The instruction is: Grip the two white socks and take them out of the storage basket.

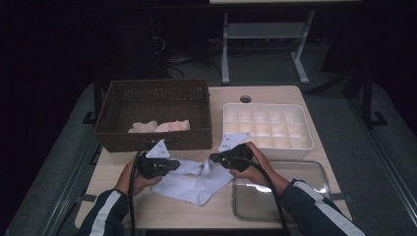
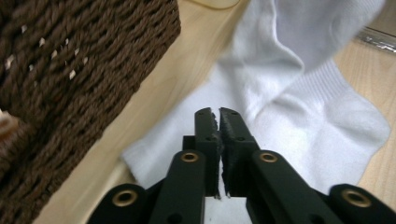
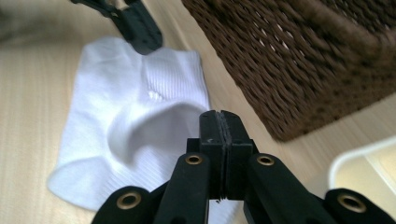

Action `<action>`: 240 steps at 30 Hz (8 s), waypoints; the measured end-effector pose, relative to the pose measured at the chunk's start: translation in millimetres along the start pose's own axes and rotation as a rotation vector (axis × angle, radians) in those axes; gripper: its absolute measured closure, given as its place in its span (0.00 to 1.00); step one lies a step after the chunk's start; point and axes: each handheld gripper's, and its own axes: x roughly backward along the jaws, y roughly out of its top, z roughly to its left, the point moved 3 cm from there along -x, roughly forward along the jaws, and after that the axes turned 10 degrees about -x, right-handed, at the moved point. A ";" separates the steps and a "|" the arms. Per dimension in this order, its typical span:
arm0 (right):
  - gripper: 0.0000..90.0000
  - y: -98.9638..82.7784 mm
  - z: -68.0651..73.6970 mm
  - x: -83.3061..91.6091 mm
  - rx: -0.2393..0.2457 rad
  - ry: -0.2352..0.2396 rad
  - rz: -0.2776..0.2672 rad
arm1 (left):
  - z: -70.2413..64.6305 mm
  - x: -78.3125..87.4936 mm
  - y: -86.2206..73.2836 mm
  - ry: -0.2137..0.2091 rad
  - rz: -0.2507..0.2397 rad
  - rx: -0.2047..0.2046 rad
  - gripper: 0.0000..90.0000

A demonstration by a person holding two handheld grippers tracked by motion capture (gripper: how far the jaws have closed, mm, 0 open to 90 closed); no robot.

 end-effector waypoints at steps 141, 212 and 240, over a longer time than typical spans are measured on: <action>0.88 -14.9 0.4 -16.9 0.050 -0.030 0.097 | -19.1 36.4 31.5 -0.006 -0.297 0.067 0.87; 0.91 -10.4 -1.1 -40.1 0.066 0.060 0.127 | -5.9 45.3 -17.7 0.119 -0.139 0.036 0.99; 0.80 -34.1 -14.3 1.9 0.173 0.000 0.239 | 36.6 51.5 -51.7 0.240 -0.142 0.288 0.76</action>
